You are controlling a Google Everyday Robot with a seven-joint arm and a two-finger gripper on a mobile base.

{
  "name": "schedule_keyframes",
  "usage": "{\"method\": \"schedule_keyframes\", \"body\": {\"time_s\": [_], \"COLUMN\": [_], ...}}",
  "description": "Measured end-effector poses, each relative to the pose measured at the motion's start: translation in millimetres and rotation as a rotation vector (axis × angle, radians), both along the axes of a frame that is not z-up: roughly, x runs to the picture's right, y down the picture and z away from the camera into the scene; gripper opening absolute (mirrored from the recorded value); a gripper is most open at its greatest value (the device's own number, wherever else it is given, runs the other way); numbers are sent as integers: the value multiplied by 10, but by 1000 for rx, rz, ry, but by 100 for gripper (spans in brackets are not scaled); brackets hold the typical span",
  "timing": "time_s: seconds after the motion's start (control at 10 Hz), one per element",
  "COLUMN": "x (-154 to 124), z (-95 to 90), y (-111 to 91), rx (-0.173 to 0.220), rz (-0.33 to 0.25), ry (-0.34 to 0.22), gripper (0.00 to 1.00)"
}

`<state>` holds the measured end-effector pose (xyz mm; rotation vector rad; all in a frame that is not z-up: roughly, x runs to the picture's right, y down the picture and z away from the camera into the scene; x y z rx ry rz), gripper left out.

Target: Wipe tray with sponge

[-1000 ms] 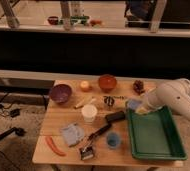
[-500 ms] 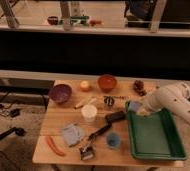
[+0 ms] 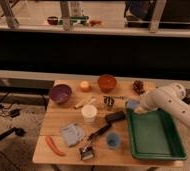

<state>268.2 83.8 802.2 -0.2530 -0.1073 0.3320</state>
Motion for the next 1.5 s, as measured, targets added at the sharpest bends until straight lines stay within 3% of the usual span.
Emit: {"method": "schedule_keyframes", "body": {"time_s": [0.3, 0.5, 1.0, 1.2, 1.5], "x": [306, 325, 238, 324, 452], "z": [4, 26, 297, 346, 325], "y": [42, 96, 297, 330, 399], "rx": [11, -4, -90, -113, -193], "rz": [28, 31, 25, 43, 75], "ry": [47, 57, 48, 55, 56], "gripper": [0, 0, 0, 0, 0]}}
